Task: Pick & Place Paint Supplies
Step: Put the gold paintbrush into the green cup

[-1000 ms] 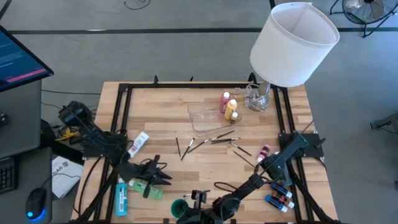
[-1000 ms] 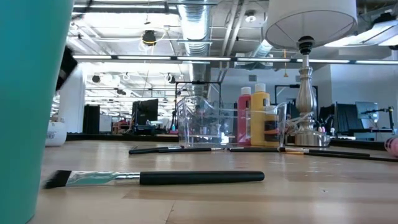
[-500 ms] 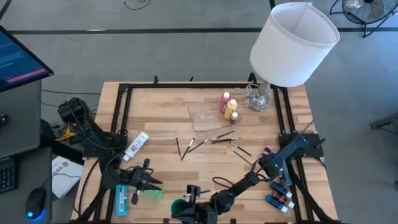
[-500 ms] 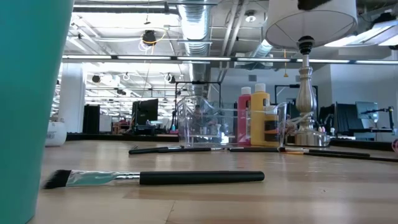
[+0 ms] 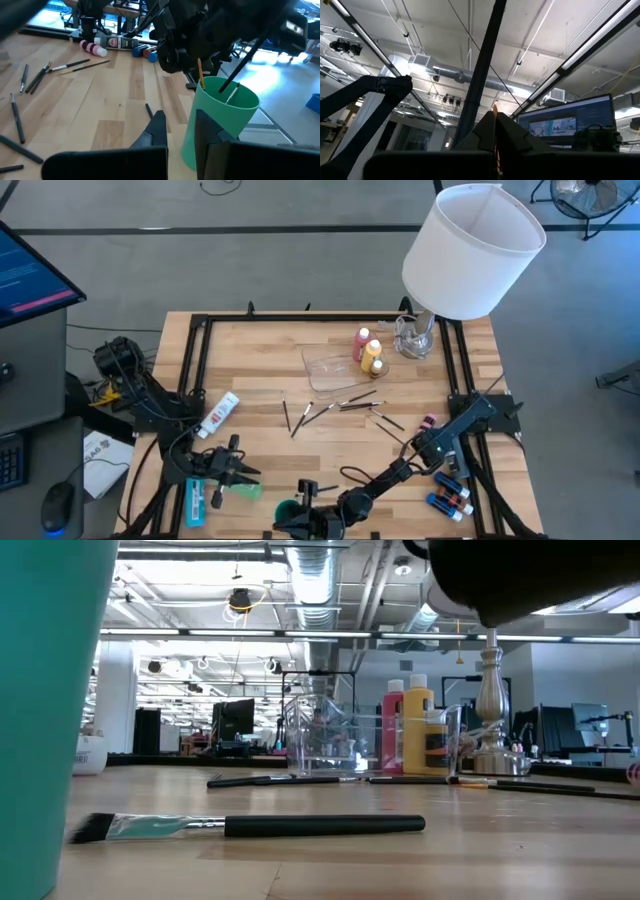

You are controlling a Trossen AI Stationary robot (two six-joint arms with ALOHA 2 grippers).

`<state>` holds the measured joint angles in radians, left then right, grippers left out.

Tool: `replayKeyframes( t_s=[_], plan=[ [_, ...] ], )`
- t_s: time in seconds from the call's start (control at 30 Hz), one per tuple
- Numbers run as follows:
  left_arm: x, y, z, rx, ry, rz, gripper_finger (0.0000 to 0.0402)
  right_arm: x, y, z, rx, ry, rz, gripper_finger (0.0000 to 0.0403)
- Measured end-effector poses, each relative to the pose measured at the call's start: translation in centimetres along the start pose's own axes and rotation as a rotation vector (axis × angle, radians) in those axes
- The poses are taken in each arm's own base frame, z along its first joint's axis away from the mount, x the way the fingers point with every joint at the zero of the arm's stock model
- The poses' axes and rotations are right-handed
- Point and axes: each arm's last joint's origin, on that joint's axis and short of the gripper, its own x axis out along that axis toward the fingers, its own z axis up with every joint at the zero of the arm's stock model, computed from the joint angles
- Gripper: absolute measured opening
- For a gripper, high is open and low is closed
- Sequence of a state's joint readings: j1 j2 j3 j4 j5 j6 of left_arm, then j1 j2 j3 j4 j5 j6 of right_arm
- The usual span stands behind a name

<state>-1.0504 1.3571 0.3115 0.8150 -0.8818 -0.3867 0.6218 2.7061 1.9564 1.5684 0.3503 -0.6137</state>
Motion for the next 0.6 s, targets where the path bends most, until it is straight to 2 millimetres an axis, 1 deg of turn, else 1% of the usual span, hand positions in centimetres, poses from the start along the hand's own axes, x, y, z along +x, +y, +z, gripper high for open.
replayKeyframes(
  t_s=[0.1,0.2,0.33,0.47,0.6],
  plan=[
    [0.0,0.0,0.0,0.014,0.0,0.0,0.0001,0.01,-0.14,-0.17,0.01,0.006,-0.008,0.0],
    [0.01,0.01,0.0,0.015,-0.001,0.002,0.0001,-0.55,-0.01,-0.95,-0.002,0.023,-0.003,0.0],
    [0.01,0.01,0.0,0.016,-0.001,0.003,0.0001,-0.41,0.02,-0.68,0.001,0.018,-0.005,0.0001],
    [0.01,0.02,-0.01,0.017,-0.001,0.003,0.0001,-0.46,0.02,-0.75,-0.003,0.023,-0.01,0.0013],
    [0.01,0.03,-0.03,0.019,0.001,0.005,0.0001,-0.44,-0.11,-0.84,0.001,0.043,-0.038,0.0033]
  ],
)
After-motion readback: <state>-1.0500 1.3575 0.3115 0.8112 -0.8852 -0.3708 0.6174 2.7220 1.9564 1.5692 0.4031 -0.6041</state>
